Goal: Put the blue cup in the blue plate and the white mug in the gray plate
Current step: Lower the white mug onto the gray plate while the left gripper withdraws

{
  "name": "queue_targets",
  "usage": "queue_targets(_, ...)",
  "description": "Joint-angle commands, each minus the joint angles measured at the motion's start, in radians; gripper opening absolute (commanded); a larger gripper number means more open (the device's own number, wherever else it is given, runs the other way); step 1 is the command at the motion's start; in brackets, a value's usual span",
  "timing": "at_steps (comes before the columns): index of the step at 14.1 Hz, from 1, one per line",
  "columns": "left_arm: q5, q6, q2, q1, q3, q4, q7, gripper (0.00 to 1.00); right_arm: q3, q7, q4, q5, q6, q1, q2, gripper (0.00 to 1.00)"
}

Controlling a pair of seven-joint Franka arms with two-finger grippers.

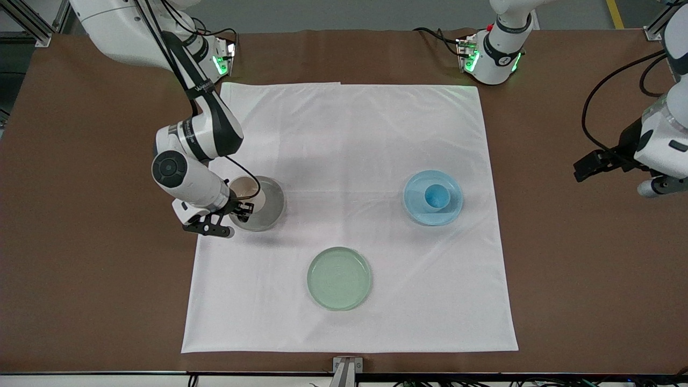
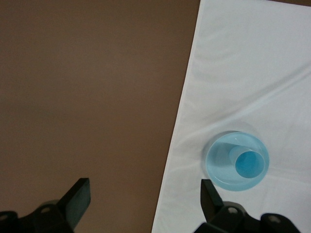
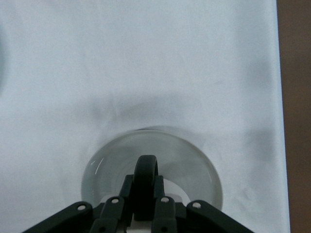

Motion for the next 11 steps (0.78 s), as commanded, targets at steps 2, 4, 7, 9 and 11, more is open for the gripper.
queue_targets(2,-0.001,-0.065,-0.075,-0.125,0.122,0.02,0.097,1.0,-0.006,0.072,-0.044,-0.072,0.014,0.011,-0.034,0.01)
queue_targets(4,-0.03,-0.111,-0.101,-0.24,0.254,0.02,0.16,1.0,-0.006,0.072,-0.044,-0.072,0.023,0.016,-0.031,0.01)
queue_targets(7,-0.095,-0.147,-0.124,-0.32,0.379,0.007,0.17,1.0,-0.004,0.087,-0.044,-0.072,0.044,0.017,-0.018,0.02)
queue_targets(9,-0.099,-0.141,-0.147,-0.32,0.382,-0.029,0.187,1.0,-0.004,0.092,-0.044,-0.072,0.048,0.024,-0.011,0.02)
queue_targets(11,-0.109,-0.141,-0.156,-0.319,0.385,-0.05,0.187,1.0,-0.004,0.093,-0.042,-0.072,0.049,0.025,0.0,0.03)
